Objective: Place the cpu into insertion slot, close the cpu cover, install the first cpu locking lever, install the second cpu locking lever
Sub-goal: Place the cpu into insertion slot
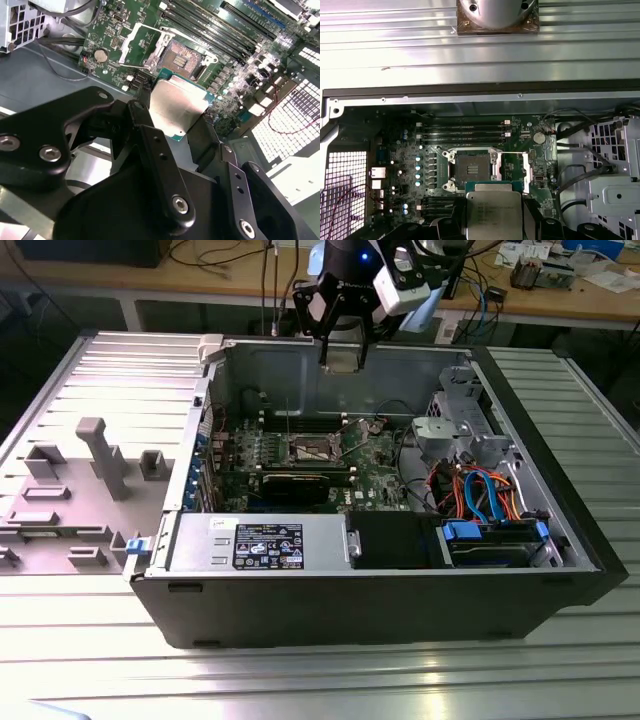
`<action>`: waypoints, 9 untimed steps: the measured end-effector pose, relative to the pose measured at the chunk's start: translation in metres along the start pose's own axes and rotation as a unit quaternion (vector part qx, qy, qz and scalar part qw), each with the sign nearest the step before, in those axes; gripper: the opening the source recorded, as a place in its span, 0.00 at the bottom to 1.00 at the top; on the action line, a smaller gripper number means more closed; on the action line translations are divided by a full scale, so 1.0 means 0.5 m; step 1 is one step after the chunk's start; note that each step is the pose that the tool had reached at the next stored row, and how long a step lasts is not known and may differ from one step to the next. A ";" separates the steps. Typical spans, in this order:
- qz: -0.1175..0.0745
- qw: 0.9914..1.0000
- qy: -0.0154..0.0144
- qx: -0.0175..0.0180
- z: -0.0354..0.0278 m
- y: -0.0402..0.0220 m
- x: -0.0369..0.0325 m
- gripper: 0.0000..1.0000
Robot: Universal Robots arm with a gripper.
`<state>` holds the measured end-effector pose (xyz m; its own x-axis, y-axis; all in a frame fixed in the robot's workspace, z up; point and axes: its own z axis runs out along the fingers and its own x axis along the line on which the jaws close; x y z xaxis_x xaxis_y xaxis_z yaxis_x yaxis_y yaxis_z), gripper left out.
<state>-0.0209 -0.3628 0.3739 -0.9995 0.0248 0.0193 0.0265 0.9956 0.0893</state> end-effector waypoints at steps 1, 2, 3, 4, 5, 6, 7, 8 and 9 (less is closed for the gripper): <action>0.000 1.000 0.000 0.000 0.000 0.000 0.000 0.54; 0.000 1.000 0.000 0.000 0.000 0.000 0.000 0.54; 0.000 1.000 0.000 0.000 0.000 -0.001 0.000 0.54; 0.000 1.000 0.000 0.000 0.000 -0.001 0.000 0.54; 0.000 1.000 0.000 0.000 0.000 -0.001 0.000 0.54; 0.000 1.000 0.000 0.000 0.000 -0.002 0.000 0.54; 0.000 1.000 0.000 0.000 0.000 -0.002 0.000 0.54; 0.000 1.000 0.000 0.000 0.000 -0.002 0.000 0.54; 0.000 1.000 0.000 0.000 0.000 -0.003 0.000 0.54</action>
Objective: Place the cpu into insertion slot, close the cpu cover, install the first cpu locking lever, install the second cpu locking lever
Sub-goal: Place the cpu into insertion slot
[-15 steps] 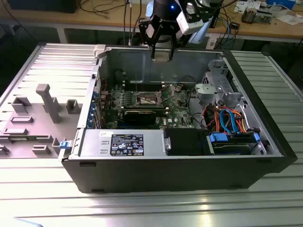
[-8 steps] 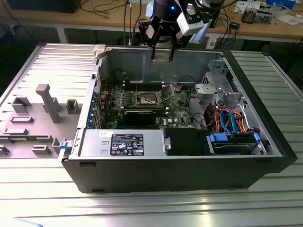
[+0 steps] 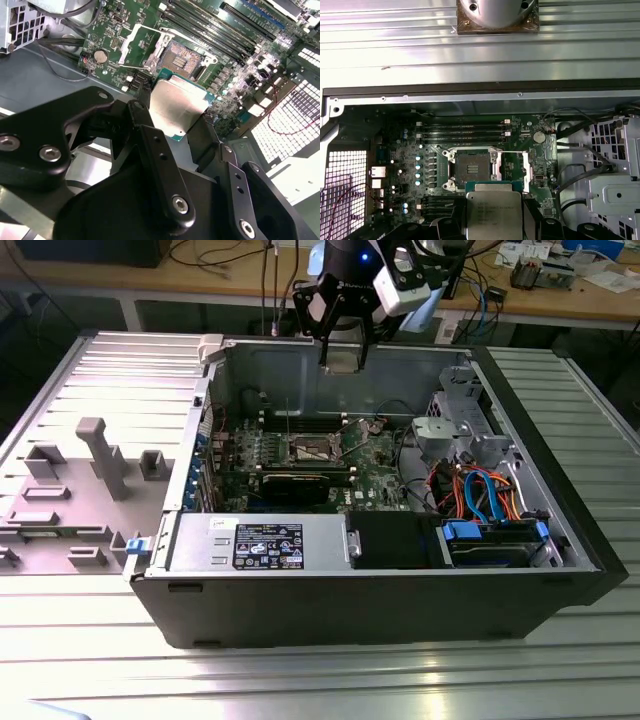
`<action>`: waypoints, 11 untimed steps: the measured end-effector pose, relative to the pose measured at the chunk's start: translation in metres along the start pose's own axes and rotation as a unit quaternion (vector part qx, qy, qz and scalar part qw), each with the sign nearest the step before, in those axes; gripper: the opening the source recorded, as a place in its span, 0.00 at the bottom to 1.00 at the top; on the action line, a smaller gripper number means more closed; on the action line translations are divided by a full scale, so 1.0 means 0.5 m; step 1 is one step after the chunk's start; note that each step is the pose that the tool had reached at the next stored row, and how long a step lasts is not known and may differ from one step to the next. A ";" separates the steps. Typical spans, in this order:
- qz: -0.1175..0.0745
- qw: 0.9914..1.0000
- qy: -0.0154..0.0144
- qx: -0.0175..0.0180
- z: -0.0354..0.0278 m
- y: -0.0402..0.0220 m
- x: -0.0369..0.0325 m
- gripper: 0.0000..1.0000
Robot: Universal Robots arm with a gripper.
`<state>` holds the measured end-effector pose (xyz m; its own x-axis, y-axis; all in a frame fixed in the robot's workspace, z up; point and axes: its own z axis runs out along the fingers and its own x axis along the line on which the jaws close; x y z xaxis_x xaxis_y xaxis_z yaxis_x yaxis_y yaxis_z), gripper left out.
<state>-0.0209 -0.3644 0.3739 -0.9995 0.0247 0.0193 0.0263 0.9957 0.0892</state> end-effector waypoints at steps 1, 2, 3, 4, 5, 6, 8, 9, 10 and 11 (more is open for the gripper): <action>0.000 1.000 0.000 0.000 0.000 -0.001 0.000 0.54; 0.000 1.000 0.000 0.000 0.000 -0.001 0.000 0.54; 0.000 1.000 0.000 0.000 0.000 -0.002 0.000 0.54; 0.000 1.000 0.000 0.000 0.000 -0.002 0.000 0.54; 0.000 1.000 0.000 0.000 0.000 -0.002 0.000 0.54; 0.000 1.000 0.000 0.000 0.000 -0.002 0.000 0.54; 0.003 1.000 0.000 0.000 0.000 -0.002 0.000 0.54; 0.007 1.000 -0.001 0.000 0.000 -0.002 0.000 0.54; 0.019 1.000 -0.002 0.000 0.001 -0.002 0.000 0.54; 0.027 1.000 -0.003 -0.001 0.002 -0.001 0.002 0.54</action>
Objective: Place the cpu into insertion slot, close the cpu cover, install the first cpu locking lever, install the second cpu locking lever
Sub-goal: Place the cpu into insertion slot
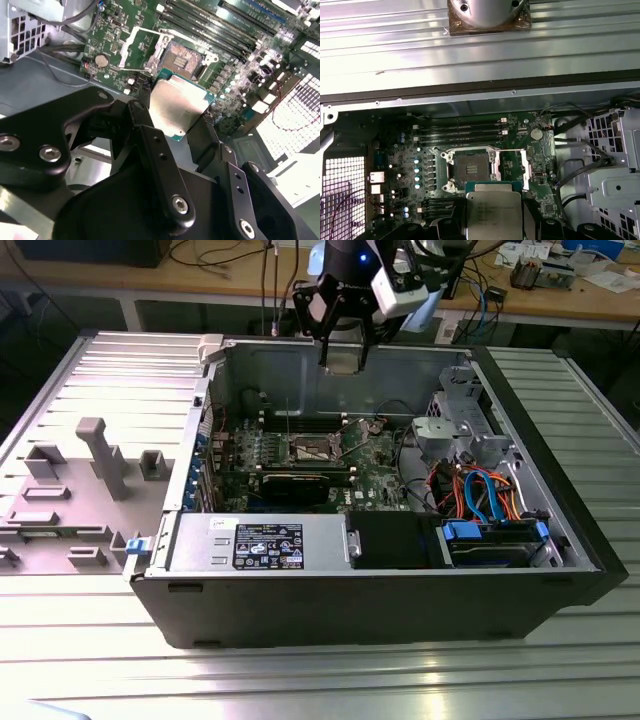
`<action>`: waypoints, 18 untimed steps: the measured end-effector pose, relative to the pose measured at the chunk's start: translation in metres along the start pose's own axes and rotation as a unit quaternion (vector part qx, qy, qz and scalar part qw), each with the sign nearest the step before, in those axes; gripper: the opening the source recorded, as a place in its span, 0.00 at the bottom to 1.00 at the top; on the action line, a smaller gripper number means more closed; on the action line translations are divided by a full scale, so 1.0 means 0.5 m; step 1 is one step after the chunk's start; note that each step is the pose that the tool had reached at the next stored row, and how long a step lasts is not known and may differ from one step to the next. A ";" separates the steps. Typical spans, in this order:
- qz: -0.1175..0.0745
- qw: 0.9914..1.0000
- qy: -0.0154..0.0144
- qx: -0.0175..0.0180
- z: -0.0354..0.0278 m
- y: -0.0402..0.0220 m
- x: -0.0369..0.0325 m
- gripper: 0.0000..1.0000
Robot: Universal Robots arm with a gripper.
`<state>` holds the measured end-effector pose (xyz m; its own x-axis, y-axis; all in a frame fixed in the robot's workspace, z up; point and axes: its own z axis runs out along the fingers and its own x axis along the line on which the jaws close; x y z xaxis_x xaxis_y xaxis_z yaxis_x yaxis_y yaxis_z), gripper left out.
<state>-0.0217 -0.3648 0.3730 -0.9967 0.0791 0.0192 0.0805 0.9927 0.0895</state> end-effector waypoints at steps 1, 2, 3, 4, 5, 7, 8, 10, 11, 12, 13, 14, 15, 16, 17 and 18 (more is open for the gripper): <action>0.000 1.000 0.000 0.000 0.001 0.005 0.010 0.54; 0.000 1.000 0.000 0.000 0.001 0.009 0.016 0.54; 0.000 1.000 0.000 0.000 0.002 0.013 0.018 0.54; 0.001 1.000 0.000 0.000 0.002 0.015 0.018 0.54; 0.006 1.000 -0.001 0.000 0.004 0.015 0.018 0.54; 0.017 1.000 -0.001 0.000 0.006 0.015 0.018 0.54; 0.025 1.000 -0.002 0.000 0.008 0.015 0.018 0.54; 0.042 0.999 -0.004 -0.001 0.010 0.014 0.018 0.54; 0.043 0.999 -0.004 -0.001 0.010 0.015 0.018 0.54; 0.043 0.999 -0.004 -0.001 0.011 0.015 0.018 0.54; 0.043 0.999 -0.004 -0.001 0.011 0.015 0.018 0.54; 0.043 0.999 -0.004 -0.001 0.011 0.015 0.018 0.54; 0.044 0.999 -0.004 -0.001 0.011 0.015 0.018 0.54; 0.047 0.999 -0.004 -0.001 0.011 0.015 0.019 0.54; 0.056 0.998 -0.005 -0.001 0.011 0.015 0.019 0.54; 0.063 0.998 -0.005 -0.001 0.011 0.014 0.019 0.54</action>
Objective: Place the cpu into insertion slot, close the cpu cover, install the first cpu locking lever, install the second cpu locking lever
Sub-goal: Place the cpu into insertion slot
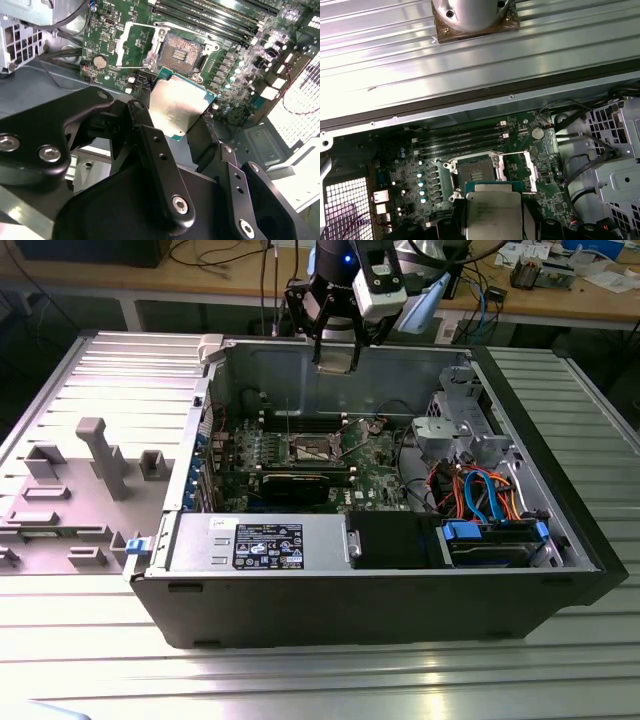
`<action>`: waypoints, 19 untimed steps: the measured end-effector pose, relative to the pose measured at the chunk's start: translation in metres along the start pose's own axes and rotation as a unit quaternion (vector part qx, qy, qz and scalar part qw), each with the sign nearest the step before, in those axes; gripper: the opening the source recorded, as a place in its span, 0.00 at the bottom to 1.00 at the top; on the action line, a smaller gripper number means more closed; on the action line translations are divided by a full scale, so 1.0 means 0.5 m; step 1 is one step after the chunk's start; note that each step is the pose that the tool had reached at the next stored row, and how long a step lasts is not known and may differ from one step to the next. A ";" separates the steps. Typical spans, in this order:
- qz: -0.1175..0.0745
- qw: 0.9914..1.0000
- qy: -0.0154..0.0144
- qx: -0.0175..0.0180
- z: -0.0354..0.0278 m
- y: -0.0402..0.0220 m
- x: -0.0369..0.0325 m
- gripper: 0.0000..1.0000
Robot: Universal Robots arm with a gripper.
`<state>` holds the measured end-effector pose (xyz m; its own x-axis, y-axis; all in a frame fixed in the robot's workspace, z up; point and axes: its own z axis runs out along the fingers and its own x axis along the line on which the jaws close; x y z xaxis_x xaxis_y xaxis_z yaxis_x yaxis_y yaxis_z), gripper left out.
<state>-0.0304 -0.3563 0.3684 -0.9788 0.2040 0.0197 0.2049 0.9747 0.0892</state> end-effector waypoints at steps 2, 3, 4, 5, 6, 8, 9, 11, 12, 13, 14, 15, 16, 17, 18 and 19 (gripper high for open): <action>0.020 1.000 -0.002 0.000 0.001 0.000 0.000 0.54; 0.028 1.000 -0.002 -0.001 0.001 0.000 0.000 0.54; 0.034 0.999 -0.003 -0.001 0.002 0.000 0.000 0.54; 0.043 0.999 -0.004 -0.001 0.002 0.000 0.000 0.54; 0.048 0.999 -0.004 -0.001 0.002 0.000 0.000 0.54; 0.058 0.998 -0.005 -0.001 0.003 0.000 0.000 0.54; 0.063 0.998 -0.005 -0.001 0.003 0.000 0.000 0.54; 0.074 0.997 -0.006 -0.002 0.003 -0.001 0.002 0.54; 0.078 0.997 -0.007 -0.002 0.003 -0.001 0.002 0.54; 0.081 0.997 -0.007 -0.002 0.003 -0.001 0.002 0.54; 0.086 0.996 -0.007 -0.002 0.003 -0.001 0.003 0.54; 0.089 0.996 -0.008 -0.002 0.003 -0.001 0.003 0.54; 0.091 0.996 -0.008 -0.002 0.003 -0.001 0.004 0.54; 0.095 0.995 -0.008 -0.002 0.004 -0.001 0.005 0.54; 0.100 0.995 -0.009 -0.002 0.004 -0.002 0.006 0.54; 0.104 0.995 -0.009 -0.002 0.004 -0.002 0.007 0.54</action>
<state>-0.0341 -0.3563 0.3665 -0.9150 0.4030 0.0200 0.4031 0.9108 0.0891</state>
